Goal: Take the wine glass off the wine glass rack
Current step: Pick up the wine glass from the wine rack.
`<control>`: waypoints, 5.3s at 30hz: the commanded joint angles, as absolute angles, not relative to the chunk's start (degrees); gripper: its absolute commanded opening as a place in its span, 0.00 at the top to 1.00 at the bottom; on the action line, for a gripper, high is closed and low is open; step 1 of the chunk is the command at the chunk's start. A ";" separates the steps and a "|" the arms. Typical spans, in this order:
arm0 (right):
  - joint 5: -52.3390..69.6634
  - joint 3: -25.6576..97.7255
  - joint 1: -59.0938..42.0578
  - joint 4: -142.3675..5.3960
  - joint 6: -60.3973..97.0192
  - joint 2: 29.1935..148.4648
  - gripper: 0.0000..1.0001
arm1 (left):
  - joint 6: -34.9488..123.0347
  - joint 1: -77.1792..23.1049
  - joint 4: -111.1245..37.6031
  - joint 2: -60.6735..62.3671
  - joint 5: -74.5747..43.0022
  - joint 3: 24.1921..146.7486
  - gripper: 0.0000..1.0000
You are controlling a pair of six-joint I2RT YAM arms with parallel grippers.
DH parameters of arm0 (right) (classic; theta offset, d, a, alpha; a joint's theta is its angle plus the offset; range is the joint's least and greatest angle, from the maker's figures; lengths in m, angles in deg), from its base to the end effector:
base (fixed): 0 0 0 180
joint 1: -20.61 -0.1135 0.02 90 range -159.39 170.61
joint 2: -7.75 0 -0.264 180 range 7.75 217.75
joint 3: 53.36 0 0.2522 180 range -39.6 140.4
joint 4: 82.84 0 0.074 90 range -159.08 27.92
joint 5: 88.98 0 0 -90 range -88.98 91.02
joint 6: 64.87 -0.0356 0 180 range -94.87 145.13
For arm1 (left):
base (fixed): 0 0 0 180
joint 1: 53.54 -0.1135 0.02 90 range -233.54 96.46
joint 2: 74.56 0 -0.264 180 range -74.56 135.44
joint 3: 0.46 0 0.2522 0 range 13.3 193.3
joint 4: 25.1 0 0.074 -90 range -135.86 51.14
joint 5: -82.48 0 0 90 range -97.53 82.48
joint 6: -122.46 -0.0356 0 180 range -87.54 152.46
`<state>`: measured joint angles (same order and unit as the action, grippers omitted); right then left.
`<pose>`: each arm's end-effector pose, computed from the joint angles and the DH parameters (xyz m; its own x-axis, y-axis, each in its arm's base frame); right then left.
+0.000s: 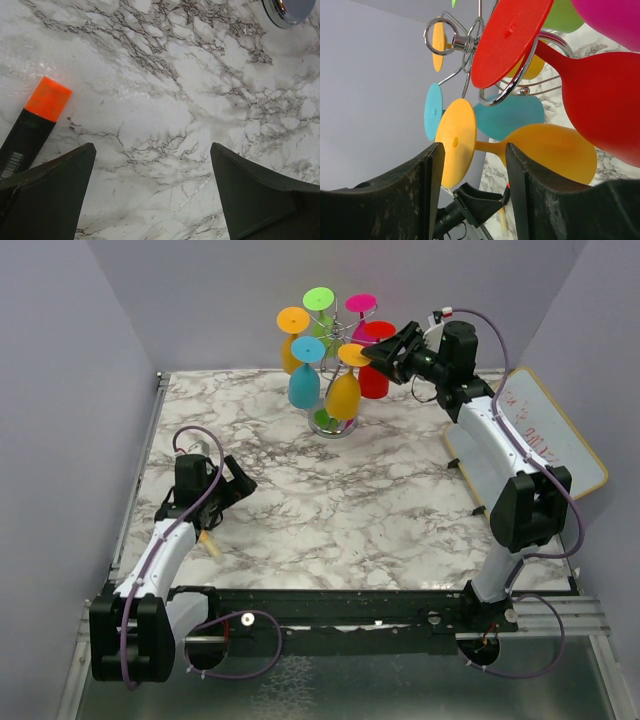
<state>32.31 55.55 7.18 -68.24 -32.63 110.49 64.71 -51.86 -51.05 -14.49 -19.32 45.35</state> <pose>0.4161 0.1184 0.3828 -0.6666 0.5839 -0.4633 -0.2519 0.4086 0.8773 0.2155 -0.0136 0.2099 -0.6444 -0.5037 -0.5754 -0.1881 0.8337 -0.5192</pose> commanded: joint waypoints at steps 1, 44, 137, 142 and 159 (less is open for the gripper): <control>33.79 54.13 6.98 -72.00 -35.43 109.26 0.44 | 63.03 -52.13 -52.93 -16.20 -20.12 45.89 0.01; 36.62 47.85 6.94 -84.07 -43.47 106.88 0.82 | 54.91 -52.13 -60.50 -19.29 -10.17 52.06 0.01; 14.94 44.33 3.42 -78.59 -59.95 101.24 0.99 | 54.86 -52.06 -59.06 -18.34 -15.81 51.49 0.01; 17.25 39.40 3.56 -84.06 -63.45 99.62 1.00 | 55.70 -52.12 -58.34 -18.35 -16.19 51.17 0.01; 17.73 28.10 3.80 -90.18 -61.09 91.69 1.00 | 60.02 -52.12 -47.13 -26.23 -27.09 44.39 0.01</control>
<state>16.79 29.65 3.48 -85.94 -64.83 95.23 58.66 -51.93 -51.71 -25.85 -22.79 45.55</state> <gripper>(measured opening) 0.033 0.987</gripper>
